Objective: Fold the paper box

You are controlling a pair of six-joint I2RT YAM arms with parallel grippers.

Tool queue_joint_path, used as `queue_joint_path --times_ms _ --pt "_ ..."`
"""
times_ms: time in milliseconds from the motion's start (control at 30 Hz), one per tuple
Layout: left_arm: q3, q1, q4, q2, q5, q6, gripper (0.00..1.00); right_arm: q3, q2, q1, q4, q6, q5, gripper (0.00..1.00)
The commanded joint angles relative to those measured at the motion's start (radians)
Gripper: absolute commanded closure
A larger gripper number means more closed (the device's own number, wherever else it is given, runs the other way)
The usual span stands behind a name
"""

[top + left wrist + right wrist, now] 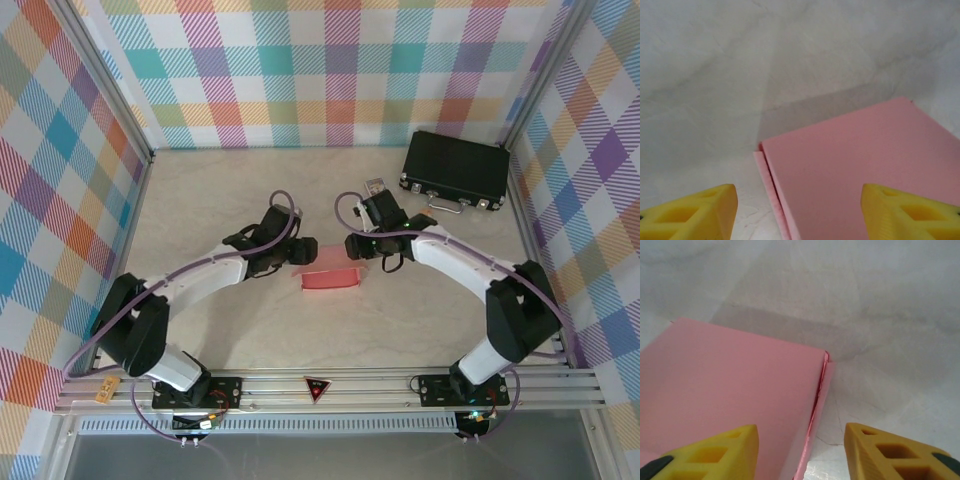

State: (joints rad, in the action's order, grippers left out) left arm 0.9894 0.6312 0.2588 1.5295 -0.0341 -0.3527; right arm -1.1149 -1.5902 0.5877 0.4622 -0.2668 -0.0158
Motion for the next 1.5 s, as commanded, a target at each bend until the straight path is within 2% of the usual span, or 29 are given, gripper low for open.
queue_joint_path --times_ms 0,267,600,800,900,1033,1133,1233,1367,1467 --pt "0.022 -0.005 -0.009 0.044 0.077 -0.022 0.36 -0.003 -0.048 -0.001 0.023 -0.024 0.042 0.54" --pt "-0.078 0.0 -0.087 0.083 0.14 -0.13 0.5 0.01 -0.145 -0.002 -0.007 -0.034 0.077 0.61" --pt "-0.167 0.082 -0.131 0.066 0.082 -0.302 0.58 -0.108 -0.276 -0.001 0.007 0.082 0.119 0.7" --pt "-0.209 0.155 -0.151 0.026 0.063 -0.407 0.56 -0.245 -0.367 -0.001 0.068 0.236 0.057 0.67" --pt "-0.217 0.175 -0.125 -0.015 0.047 -0.425 0.49 -0.319 -0.38 -0.007 0.114 0.266 -0.004 0.56" --pt "-0.191 0.176 -0.023 -0.096 -0.02 -0.382 0.38 -0.365 -0.334 -0.036 0.151 0.244 -0.017 0.5" --pt "-0.144 0.158 0.082 -0.148 -0.095 -0.31 0.29 -0.328 -0.254 -0.073 0.138 0.185 0.016 0.47" --pt "-0.102 0.09 0.117 -0.154 -0.1 -0.214 0.24 -0.241 -0.156 -0.115 0.115 0.11 0.087 0.46" --pt "-0.035 -0.041 0.063 -0.063 0.073 -0.031 0.22 -0.032 -0.005 -0.158 0.017 -0.05 0.195 0.44" --pt "0.037 -0.098 0.041 0.044 0.173 0.085 0.22 0.14 0.087 -0.167 -0.104 -0.166 0.296 0.43"
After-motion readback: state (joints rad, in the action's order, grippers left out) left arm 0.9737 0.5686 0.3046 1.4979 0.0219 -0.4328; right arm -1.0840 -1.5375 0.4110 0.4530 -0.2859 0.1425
